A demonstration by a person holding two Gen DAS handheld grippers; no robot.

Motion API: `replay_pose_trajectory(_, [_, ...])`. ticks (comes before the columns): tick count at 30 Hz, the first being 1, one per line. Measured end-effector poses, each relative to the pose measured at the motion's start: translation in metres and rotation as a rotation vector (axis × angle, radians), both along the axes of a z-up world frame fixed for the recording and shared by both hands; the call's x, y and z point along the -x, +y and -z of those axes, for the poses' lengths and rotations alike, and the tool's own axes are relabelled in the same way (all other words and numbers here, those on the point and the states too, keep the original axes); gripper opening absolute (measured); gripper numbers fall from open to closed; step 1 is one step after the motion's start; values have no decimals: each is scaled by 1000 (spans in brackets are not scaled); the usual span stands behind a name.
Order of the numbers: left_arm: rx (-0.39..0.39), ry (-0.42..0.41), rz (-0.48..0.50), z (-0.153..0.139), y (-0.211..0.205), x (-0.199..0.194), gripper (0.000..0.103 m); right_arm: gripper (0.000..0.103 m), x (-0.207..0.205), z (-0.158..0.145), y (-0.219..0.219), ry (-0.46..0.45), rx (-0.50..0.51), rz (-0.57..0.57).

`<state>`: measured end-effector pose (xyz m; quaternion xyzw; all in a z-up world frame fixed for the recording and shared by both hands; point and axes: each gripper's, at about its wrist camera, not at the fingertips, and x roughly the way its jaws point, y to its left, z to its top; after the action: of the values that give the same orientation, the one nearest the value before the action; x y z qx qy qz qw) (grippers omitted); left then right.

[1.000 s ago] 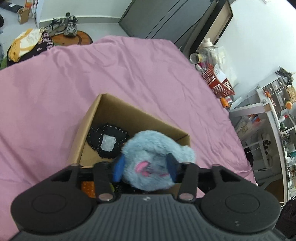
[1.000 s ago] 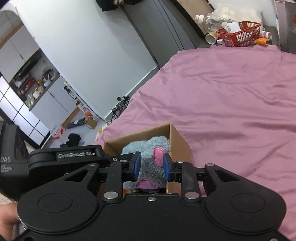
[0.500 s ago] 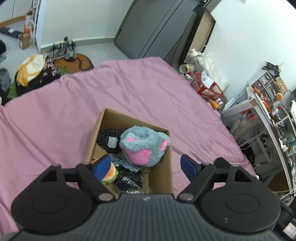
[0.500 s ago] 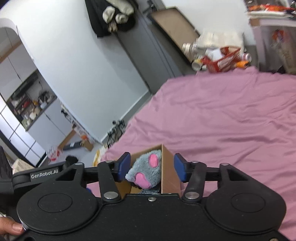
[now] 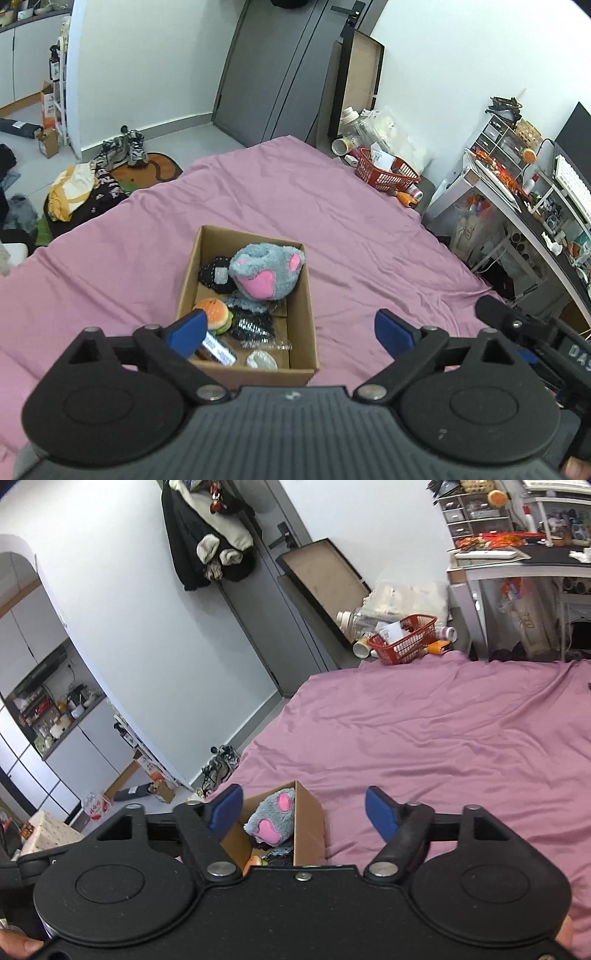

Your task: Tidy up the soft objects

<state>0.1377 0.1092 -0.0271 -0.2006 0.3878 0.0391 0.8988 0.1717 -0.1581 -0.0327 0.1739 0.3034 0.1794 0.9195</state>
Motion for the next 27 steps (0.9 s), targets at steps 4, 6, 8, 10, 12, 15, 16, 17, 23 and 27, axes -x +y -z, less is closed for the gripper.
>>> replay_pose_trajectory(4, [-24,0,-9,-13,-10,14,101,89,18,-12,-12,-20,18,24])
replay_pose_trajectory(6, [-31,-13,-13,-18,-15,22,103,98,24,-17,-18,-19,30,47])
replay_pose_trajectory(8, [-29,-13,-10,-22,-20,29,103,99,30,-21,-23,-17,50,60])
replay_pose_trajectory(10, [-21,-14,-13,-26,-22,37,103,103,36,-26,-28,-10,64,73])
replay_pose_trajectory(12, [-29,-23,-23,-30,-25,44,103,103,43,-30,-34,-15,68,74])
replay_pose_trajectory(15, [-52,-33,-29,-36,-31,54,103,103,53,-37,-40,-13,76,74])
replay_pose_trajectory(16, [-58,-37,-28,-38,-33,57,103,103,57,-39,-42,-14,84,74])
replay_pose_trajectory(17, [-64,-41,-27,-39,-35,60,103,103,60,-41,-43,-16,88,73])
replay_pose_trajectory(23, [-105,-70,-21,-48,-48,82,103,103,80,-48,-53,-19,84,57])
replay_pose_trajectory(27, [-119,-76,13,-52,-59,93,103,103,93,-50,-61,-21,81,53])
